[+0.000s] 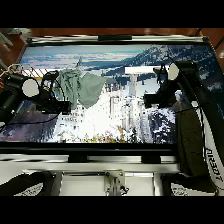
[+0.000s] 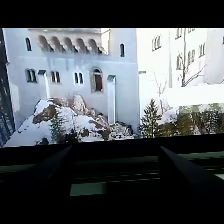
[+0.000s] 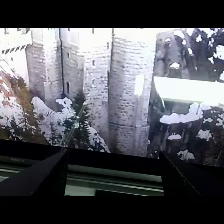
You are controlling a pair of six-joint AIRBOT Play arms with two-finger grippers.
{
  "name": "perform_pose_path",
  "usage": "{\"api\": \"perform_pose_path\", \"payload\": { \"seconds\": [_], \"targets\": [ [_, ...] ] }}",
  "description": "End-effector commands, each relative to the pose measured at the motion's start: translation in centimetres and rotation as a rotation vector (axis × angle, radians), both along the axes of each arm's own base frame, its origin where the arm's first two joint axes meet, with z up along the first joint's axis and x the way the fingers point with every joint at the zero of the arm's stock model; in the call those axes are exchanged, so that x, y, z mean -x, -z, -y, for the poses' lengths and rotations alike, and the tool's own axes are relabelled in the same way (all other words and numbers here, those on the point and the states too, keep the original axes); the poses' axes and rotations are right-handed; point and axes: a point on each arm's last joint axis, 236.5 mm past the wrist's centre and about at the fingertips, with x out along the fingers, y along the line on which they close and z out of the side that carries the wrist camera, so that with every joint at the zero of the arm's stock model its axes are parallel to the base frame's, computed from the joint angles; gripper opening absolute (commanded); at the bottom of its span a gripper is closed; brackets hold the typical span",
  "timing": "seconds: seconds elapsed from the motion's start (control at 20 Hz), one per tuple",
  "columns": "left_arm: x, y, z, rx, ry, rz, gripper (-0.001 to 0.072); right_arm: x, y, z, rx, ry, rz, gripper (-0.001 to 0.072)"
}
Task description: Fold the shirts.
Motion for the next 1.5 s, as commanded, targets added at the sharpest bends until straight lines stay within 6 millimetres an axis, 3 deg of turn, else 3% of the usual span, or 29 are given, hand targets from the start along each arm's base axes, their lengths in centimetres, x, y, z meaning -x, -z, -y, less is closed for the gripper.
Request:
{"api": "perform_pose_path", "payload": {
  "seconds": [0.0, 0.65, 0.75, 1.0, 1.1, 1.15, 1.45],
  "targets": [
    [0.0, 0.0, 0.0, -0.001, 0.000, -0.001, 0.0614, 0.0, 0.0, -0.1, 0.000, -0.001, 0.000, 0.0674],
    [0.0, 0.0, 0.0, -0.001, 0.000, -0.001, 0.0614, -0.2, 0.0, -0.1, -0.002, 0.000, 0.006, 0.0674],
    [-0.1, 0.0, 0.0, 0.001, -0.001, 0.004, 0.0614, -1.5, -0.1, -0.7, -0.031, 0.032, 0.062, 0.0674],
    [-6.4, -2.4, 2.4, 0.113, -0.012, 0.285, 0.0614, -1.4, -0.2, -1.1, -0.045, 0.017, 0.059, 0.0674],
    [-10.0, -4.2, 2.8, 0.153, -0.029, 0.434, 0.0634, -1.6, -0.2, -1.1, -0.047, 0.010, 0.067, 0.0674],
    [-11.5, -4.4, 2.2, 0.156, -0.058, 0.445, 0.0720, -1.8, -0.2, -1.2, -0.049, 0.011, 0.074, 0.0674],
    [-22.7, 0.4, -4.4, 0.077, -0.178, 0.403, 0.0720, -3.0, -0.6, -2.8, -0.118, 0.022, 0.126, 0.0674]
  ]
}}
